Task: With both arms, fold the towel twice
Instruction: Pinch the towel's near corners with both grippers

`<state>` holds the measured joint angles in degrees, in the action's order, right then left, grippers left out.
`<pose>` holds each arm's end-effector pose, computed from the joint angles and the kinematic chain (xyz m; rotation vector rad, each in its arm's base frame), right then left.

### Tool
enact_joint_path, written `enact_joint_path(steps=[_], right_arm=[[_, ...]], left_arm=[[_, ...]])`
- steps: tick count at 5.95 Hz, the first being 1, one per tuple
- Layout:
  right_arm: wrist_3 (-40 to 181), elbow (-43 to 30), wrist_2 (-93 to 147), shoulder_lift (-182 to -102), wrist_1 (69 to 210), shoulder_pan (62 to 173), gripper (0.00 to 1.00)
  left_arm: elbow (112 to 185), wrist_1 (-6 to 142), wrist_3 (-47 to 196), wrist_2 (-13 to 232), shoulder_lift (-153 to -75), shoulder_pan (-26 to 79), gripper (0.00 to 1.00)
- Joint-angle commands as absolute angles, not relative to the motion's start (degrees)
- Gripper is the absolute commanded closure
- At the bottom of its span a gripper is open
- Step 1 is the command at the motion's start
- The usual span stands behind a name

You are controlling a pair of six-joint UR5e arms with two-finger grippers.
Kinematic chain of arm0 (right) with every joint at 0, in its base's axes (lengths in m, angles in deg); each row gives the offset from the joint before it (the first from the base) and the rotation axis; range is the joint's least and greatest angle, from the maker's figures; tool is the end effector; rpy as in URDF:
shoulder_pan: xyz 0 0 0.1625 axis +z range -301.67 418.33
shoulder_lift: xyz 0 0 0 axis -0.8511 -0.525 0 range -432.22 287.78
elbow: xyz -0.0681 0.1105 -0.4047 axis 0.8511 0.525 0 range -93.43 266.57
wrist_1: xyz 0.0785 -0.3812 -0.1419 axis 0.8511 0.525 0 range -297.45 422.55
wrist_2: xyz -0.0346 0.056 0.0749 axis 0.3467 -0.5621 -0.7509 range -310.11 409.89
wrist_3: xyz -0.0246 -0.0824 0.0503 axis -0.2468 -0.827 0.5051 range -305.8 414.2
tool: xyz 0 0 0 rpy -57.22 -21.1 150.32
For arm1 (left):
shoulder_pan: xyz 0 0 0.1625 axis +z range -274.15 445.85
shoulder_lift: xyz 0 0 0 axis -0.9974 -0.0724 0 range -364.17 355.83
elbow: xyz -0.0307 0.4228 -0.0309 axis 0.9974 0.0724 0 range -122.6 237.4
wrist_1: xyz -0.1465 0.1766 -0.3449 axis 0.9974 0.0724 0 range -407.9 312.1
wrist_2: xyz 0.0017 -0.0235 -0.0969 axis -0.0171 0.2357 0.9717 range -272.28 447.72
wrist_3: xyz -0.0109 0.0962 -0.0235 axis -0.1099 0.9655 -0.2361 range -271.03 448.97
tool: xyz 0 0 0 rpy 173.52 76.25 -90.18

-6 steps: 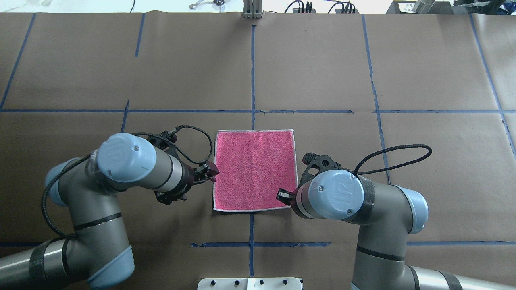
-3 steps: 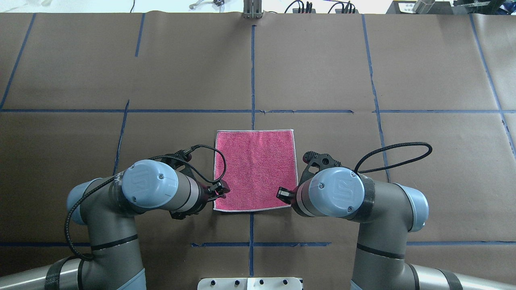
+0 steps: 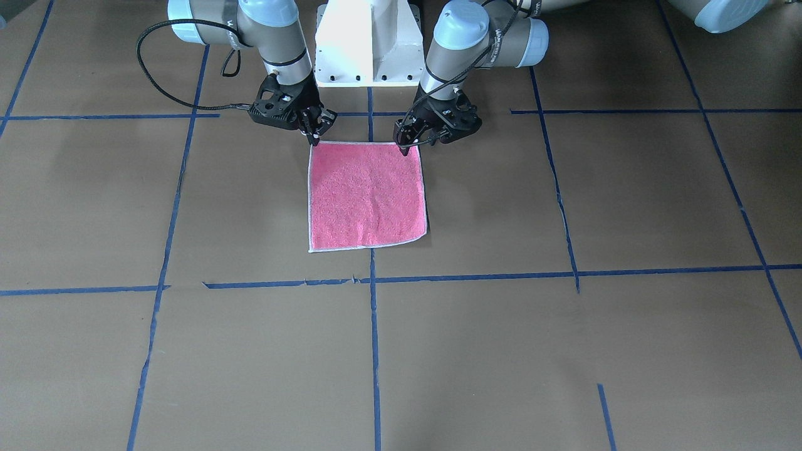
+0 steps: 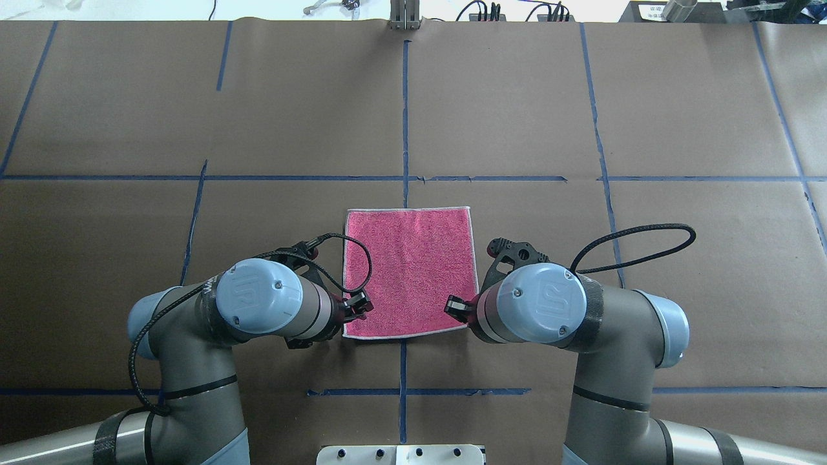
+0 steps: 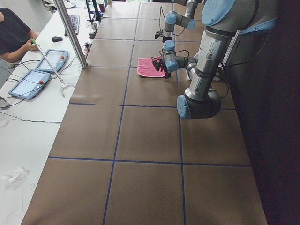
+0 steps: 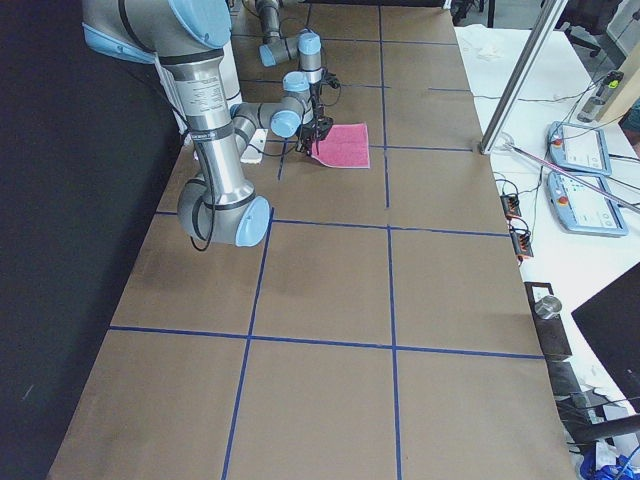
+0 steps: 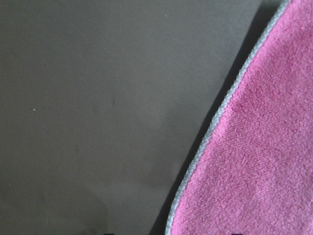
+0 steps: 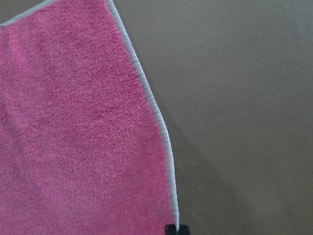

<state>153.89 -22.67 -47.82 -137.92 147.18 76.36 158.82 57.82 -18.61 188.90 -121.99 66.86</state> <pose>-0.5326 -0.2995 0.2695 -0.0646 -0.8649 0.3959 0.5675 -0.3159 0.2648 -0.1698 0.9687 -0.4933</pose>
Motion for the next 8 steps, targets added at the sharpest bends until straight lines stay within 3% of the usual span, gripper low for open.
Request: enact_joint_path(steps=[1,2,3,6,8], right_arm=[[153.95,-22.68,-47.76,-137.87,147.18,76.35,1.0],[153.95,-22.68,-47.76,-137.96,147.18,76.44,1.0],[153.95,-22.68,-47.76,-137.96,147.18,76.44,1.0],[154.04,-22.59,-47.76,-137.96,147.18,76.44,1.0],[154.39,-23.12,-47.76,-138.75,147.18,76.53,1.0]], left_arm=[[158.83,57.84,-18.61,188.89,-122.03,67.39,0.42],[158.83,57.92,-18.61,188.97,-122.03,67.57,0.42],[158.83,58.01,-18.61,188.97,-122.03,67.74,0.51],[159.52,58.01,-18.69,189.32,-122.03,67.83,0.94],[161.45,57.66,-20.09,189.5,-122.12,67.74,1.0]])
